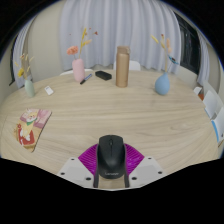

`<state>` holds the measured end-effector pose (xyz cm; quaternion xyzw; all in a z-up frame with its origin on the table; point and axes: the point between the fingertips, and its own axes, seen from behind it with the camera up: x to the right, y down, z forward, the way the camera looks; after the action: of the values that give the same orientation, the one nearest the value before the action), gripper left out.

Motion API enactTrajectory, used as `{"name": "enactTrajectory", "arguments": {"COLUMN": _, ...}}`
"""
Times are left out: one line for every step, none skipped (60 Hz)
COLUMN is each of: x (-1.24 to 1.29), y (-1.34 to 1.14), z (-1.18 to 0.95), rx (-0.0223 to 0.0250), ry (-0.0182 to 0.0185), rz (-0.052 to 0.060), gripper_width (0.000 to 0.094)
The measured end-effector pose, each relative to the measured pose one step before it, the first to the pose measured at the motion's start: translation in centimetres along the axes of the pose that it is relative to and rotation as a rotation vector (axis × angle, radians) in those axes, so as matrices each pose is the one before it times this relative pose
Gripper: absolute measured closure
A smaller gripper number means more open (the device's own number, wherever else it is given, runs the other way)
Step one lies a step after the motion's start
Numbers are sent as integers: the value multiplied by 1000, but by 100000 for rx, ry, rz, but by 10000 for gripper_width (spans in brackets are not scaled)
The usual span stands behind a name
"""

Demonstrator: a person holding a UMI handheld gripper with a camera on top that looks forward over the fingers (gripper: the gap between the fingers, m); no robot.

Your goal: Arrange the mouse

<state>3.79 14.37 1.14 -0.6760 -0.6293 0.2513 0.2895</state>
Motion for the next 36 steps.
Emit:
{"name": "enactTrajectory", "arguments": {"x": -260, "y": -742, "z": -333, "rx": 1088, "ry": 476, "rz": -849, "gripper_width": 595}}
{"name": "enactTrajectory", "arguments": {"x": -377, "y": -858, "z": -301, "rx": 1173, "ry": 149, "rz": -1100, "gripper_width": 594}}
{"name": "enactTrajectory", "arguments": {"x": -503, "y": -989, "z": -292, "rx": 1256, "ry": -234, "rz": -958, "gripper_width": 595}}
{"name": "enactTrajectory", "arguments": {"x": -628, "y": -1083, "z": -267, "rx": 1503, "ry": -524, "rz": -312, "gripper_width": 594}}
{"name": "enactTrajectory", "arguments": {"x": -708, "y": -1168, "z": -247, "rx": 1716, "ry": -820, "rz": 524, "gripper_width": 594}}
{"name": "enactTrajectory", "arguments": {"x": -847, "y": -1150, "z": -182, "rx": 1524, "ry": -1106, "rz": 983, "gripper_width": 595}}
{"name": "enactTrajectory", "arguments": {"x": -914, "y": -1041, "z": -144, "rx": 1020, "ry": -1254, "rz": 795, "gripper_width": 596}}
{"name": "enactTrajectory", "arguments": {"x": -991, "y": -979, "z": -85, "rx": 634, "ry": -1276, "rz": 619, "gripper_width": 595}}
{"name": "enactTrajectory", "arguments": {"x": -997, "y": -947, "z": -13, "rx": 633, "ry": -1300, "rz": 754, "gripper_width": 593}}
{"name": "enactTrajectory", "arguments": {"x": -1003, "y": -1019, "z": -40, "rx": 958, "ry": -1407, "rz": 881, "gripper_width": 595}}
{"name": "enactTrajectory", "arguments": {"x": -1213, "y": -1046, "z": -1, "rx": 1191, "ry": -1707, "rz": 998, "gripper_width": 595}}
{"name": "enactTrajectory", "arguments": {"x": -1278, "y": -1001, "z": 31, "rx": 1141, "ry": -1783, "rz": 574, "gripper_width": 594}}
{"name": "enactTrajectory", "arguments": {"x": -1318, "y": -888, "z": 129, "rx": 886, "ry": -1782, "rz": 13, "gripper_width": 595}}
{"name": "enactTrajectory", "arguments": {"x": -1307, "y": -718, "z": 164, "rx": 547, "ry": -1571, "rz": -468, "gripper_width": 595}}
{"name": "enactTrajectory", "arguments": {"x": -1307, "y": -645, "z": 200, "rx": 347, "ry": -1335, "rz": -547, "gripper_width": 595}}
{"name": "enactTrajectory", "arguments": {"x": -1291, "y": -627, "z": 229, "rx": 520, "ry": -1257, "rz": -305, "gripper_width": 595}}
{"name": "enactTrajectory", "arguments": {"x": -1368, "y": -611, "z": 293, "rx": 662, "ry": -1272, "rz": -105, "gripper_width": 595}}
{"name": "enactTrajectory", "arguments": {"x": -1381, "y": -547, "z": 305, "rx": 693, "ry": -1451, "rz": -126, "gripper_width": 595}}
{"name": "enactTrajectory", "arguments": {"x": -1412, "y": -441, "z": 395, "rx": 677, "ry": -1507, "rz": -417, "gripper_width": 595}}
{"name": "enactTrajectory", "arguments": {"x": -1734, "y": -266, "z": 623, "rx": 806, "ry": -1029, "rz": -417, "gripper_width": 596}}
{"name": "enactTrajectory", "arguments": {"x": -1099, "y": -129, "z": 532, "rx": -122, "ry": -1385, "rz": -871, "gripper_width": 596}}
{"name": "enactTrajectory", "arguments": {"x": -1224, "y": 80, "z": 515, "rx": -283, "ry": -1029, "rz": -861, "gripper_width": 595}}
{"name": "enactTrajectory", "arguments": {"x": -1156, "y": 248, "z": 522, "rx": -640, "ry": -912, "rz": -745, "gripper_width": 596}}
{"name": "enactTrajectory", "arguments": {"x": -1160, "y": 320, "z": 552, "rx": -773, "ry": -870, "rz": -551, "gripper_width": 596}}
{"name": "enactTrajectory", "arguments": {"x": -1174, "y": 383, "z": 544, "rx": -783, "ry": -1050, "rz": -360, "gripper_width": 597}}
{"name": "enactTrajectory", "arguments": {"x": -1107, "y": 382, "z": 570, "rx": -812, "ry": -1148, "rz": -264, "gripper_width": 597}}
{"name": "enactTrajectory", "arguments": {"x": -1074, "y": 457, "z": 575, "rx": -744, "ry": -1152, "rz": -165, "gripper_width": 597}}
{"name": "enactTrajectory", "arguments": {"x": -1001, "y": 493, "z": 587, "rx": -737, "ry": -1020, "rz": -194, "gripper_width": 597}}
{"name": "enactTrajectory", "arguments": {"x": -997, "y": 668, "z": 688, "rx": -372, "ry": -757, "rz": -428, "gripper_width": 596}}
{"name": "enactTrajectory", "arguments": {"x": -781, "y": 570, "z": 656, "rx": -1138, "ry": -512, "rz": -707, "gripper_width": 596}}
{"name": "enactTrajectory", "arguments": {"x": -687, "y": 693, "z": 616, "rx": -1171, "ry": -390, "rz": -1063, "gripper_width": 598}}
{"name": "enactTrajectory", "arguments": {"x": -626, "y": 705, "z": 557, "rx": -1250, "ry": -292, "rz": -1062, "gripper_width": 596}}
{"name": "enactTrajectory", "arguments": {"x": -578, "y": 673, "z": 565, "rx": -1109, "ry": -163, "rz": -785, "gripper_width": 595}}
{"name": "enactTrajectory", "arguments": {"x": -495, "y": 644, "z": 529, "rx": -905, "ry": -88, "rz": -536, "gripper_width": 596}}
{"name": "enactTrajectory", "arguments": {"x": -433, "y": 605, "z": 484, "rx": -808, "ry": 9, "rz": -561, "gripper_width": 595}}
{"name": "enactTrajectory", "arguments": {"x": -480, "y": 853, "z": 457, "rx": -582, "ry": -198, "rz": -876, "gripper_width": 596}}
